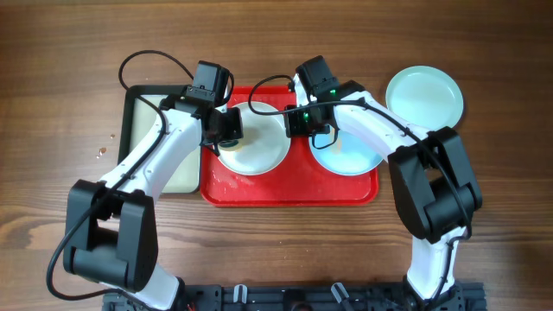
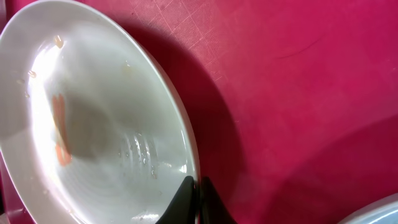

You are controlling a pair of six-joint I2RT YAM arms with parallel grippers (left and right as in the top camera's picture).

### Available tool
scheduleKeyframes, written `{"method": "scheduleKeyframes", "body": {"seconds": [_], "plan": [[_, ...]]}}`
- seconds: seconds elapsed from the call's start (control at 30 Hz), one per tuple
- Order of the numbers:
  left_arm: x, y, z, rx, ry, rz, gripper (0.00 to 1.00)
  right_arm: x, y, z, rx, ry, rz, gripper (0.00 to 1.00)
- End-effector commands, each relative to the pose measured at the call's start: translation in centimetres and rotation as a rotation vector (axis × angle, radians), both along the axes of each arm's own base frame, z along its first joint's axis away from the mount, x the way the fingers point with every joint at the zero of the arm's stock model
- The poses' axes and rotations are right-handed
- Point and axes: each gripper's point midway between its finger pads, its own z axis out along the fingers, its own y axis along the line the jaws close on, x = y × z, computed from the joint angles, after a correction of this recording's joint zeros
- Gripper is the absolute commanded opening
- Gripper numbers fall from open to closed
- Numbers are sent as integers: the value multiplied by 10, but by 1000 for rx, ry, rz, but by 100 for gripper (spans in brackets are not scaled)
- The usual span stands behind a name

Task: Clean dirty plates on tray and stack at the side
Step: 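Scrub the white plate with the sponge while the right gripper holds it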

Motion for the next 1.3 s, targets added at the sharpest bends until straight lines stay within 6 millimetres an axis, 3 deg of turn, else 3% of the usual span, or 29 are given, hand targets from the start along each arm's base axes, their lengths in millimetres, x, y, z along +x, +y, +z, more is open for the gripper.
{"method": "scheduleKeyframes", "body": {"seconds": [0.0,0.1,0.23,0.33,0.47,0.6,0.77,1.03,1.13,1.27], "plan": [[-6,2,-19,25,50,12,4,-7,5,-10,12,41,5,4],[-9,5,-38,47,98,14,4,-7,5,-10,12,41,5,4],[-10,23,-57,146,127,88,4,-7,5,-10,12,41,6,4],[-13,22,-67,148,152,84,4,-7,4,-10,12,41,5,4],[-20,13,-81,122,202,65,4,-7,5,-10,12,40,6,4],[-28,-18,-92,-41,268,26,4,-7,5,-10,13,40,6,4],[-30,-54,-82,-250,296,-24,4,-7,5,-10,13,40,6,4],[-23,-70,-72,-344,262,-65,4,-7,5,-10,12,40,6,4],[-10,-65,-50,-337,193,-59,4,-7,4,-10,12,40,5,4],[11,-49,2,-262,20,-38,4,-7,5,-10,12,40,5,4]]}}
